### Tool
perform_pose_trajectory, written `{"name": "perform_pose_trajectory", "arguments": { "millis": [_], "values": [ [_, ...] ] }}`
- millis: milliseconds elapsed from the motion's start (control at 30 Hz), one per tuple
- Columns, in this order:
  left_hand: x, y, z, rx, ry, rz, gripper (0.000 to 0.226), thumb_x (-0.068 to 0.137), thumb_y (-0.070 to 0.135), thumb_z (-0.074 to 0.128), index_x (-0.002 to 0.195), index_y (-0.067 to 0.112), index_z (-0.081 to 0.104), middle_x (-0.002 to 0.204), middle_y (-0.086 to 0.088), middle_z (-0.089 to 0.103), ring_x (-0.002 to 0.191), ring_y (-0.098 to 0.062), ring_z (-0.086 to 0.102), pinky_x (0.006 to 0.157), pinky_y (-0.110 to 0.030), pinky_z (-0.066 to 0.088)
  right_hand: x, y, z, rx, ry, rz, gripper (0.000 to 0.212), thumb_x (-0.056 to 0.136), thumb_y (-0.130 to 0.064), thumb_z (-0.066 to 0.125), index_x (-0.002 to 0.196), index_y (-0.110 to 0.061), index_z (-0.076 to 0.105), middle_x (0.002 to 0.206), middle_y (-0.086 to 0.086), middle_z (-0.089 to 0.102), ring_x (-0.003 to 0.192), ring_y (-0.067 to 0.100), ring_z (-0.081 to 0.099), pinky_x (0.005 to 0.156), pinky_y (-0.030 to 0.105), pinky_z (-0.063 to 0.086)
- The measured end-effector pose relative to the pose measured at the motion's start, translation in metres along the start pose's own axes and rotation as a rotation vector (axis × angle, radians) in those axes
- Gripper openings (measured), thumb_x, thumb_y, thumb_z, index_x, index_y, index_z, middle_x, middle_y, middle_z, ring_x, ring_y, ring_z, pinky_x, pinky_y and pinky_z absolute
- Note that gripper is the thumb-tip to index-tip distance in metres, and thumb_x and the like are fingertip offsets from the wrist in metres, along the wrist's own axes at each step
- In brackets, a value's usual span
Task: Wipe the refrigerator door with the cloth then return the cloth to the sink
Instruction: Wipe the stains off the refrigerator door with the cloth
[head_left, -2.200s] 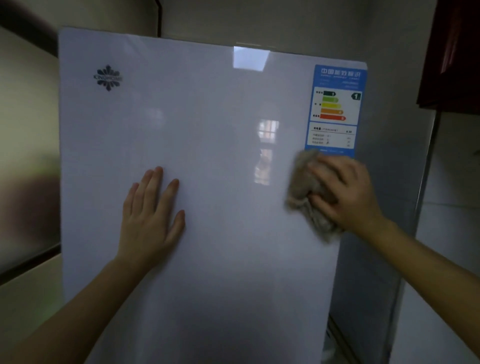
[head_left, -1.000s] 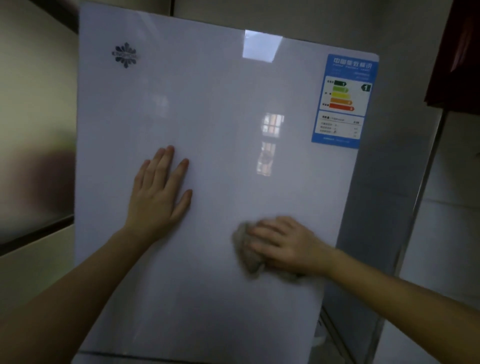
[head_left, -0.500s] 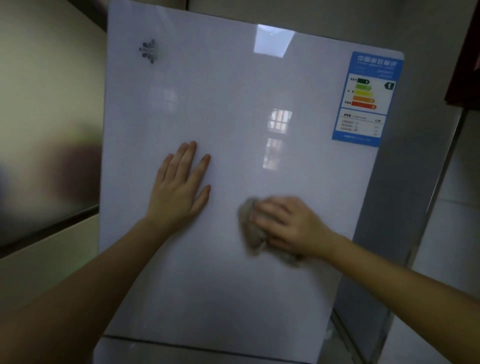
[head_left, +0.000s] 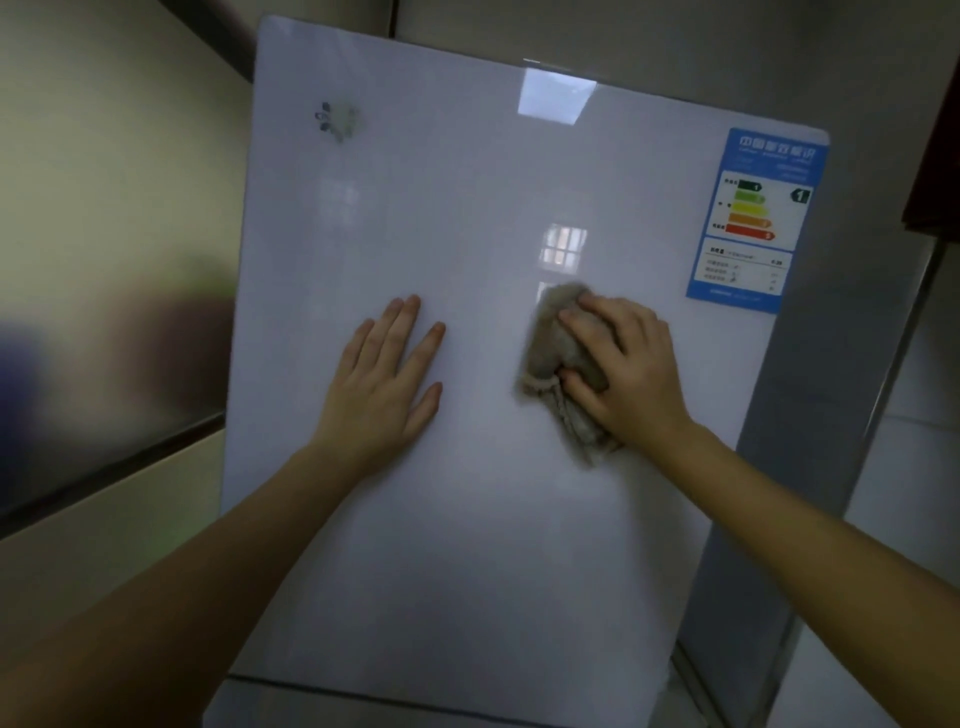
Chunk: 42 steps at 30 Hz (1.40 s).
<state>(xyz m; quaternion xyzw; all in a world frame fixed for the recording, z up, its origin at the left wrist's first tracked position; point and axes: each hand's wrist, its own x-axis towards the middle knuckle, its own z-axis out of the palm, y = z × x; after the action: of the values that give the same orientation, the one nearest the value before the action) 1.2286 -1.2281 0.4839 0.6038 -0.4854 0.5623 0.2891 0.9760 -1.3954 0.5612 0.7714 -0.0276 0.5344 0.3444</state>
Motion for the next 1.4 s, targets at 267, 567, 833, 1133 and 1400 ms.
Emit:
{"name": "perform_pose_trajectory", "arguments": {
  "millis": [267, 567, 833, 1133, 1400],
  "values": [
    [-0.027, -0.051, -0.016, -0.017, -0.070, -0.139, 0.063, 0.100, 0.042, 0.038, 0.154, 0.010, 0.036, 0.164, -0.021, 0.025, 0.153, -0.037, 0.024, 0.124, -0.051, 0.020, -0.038, -0.054, 0.023, 0.081, -0.153, -0.474, 0.038, 0.099, -0.035, 0.063, 0.132, -0.017, 0.068, 0.136, 0.012, 0.065, 0.116, 0.033, 0.064, 0.091, 0.040, 0.049],
    [-0.066, -0.081, -0.017, -0.020, -0.078, -0.153, 0.060, 0.100, 0.040, 0.041, 0.151, 0.009, 0.042, 0.163, -0.022, 0.028, 0.150, -0.039, 0.030, 0.119, -0.050, 0.029, 0.075, -0.035, 0.021, 0.041, 0.132, 0.169, 0.056, 0.088, -0.033, 0.074, 0.139, -0.015, 0.060, 0.141, 0.013, 0.056, 0.122, 0.036, 0.053, 0.097, 0.040, 0.039],
    [-0.082, -0.094, -0.011, 0.007, -0.092, -0.132, 0.061, 0.100, 0.039, 0.045, 0.154, 0.011, 0.037, 0.164, -0.021, 0.026, 0.151, -0.038, 0.028, 0.120, -0.049, 0.027, -0.017, -0.128, 0.067, 0.142, -0.163, -0.537, 0.033, 0.100, -0.035, 0.061, 0.126, -0.017, 0.071, 0.135, 0.013, 0.065, 0.117, 0.033, 0.060, 0.094, 0.041, 0.046],
    [-0.084, -0.094, -0.005, -0.026, -0.048, -0.126, 0.062, 0.101, 0.039, 0.046, 0.154, 0.010, 0.037, 0.163, -0.021, 0.028, 0.151, -0.036, 0.028, 0.121, -0.049, 0.027, 0.076, -0.087, 0.053, 0.056, 0.063, -0.051, 0.051, 0.089, -0.033, 0.072, 0.135, -0.015, 0.065, 0.138, 0.015, 0.061, 0.118, 0.037, 0.058, 0.096, 0.042, 0.041],
    [-0.085, -0.095, 0.000, -0.030, 0.004, -0.119, 0.060, 0.101, 0.039, 0.046, 0.154, 0.012, 0.038, 0.163, -0.020, 0.030, 0.151, -0.034, 0.030, 0.122, -0.048, 0.027, 0.068, -0.125, 0.077, 0.112, 0.005, -0.111, 0.049, 0.088, -0.031, 0.073, 0.132, -0.010, 0.066, 0.137, 0.022, 0.061, 0.116, 0.044, 0.060, 0.098, 0.049, 0.047]
  ]
}}
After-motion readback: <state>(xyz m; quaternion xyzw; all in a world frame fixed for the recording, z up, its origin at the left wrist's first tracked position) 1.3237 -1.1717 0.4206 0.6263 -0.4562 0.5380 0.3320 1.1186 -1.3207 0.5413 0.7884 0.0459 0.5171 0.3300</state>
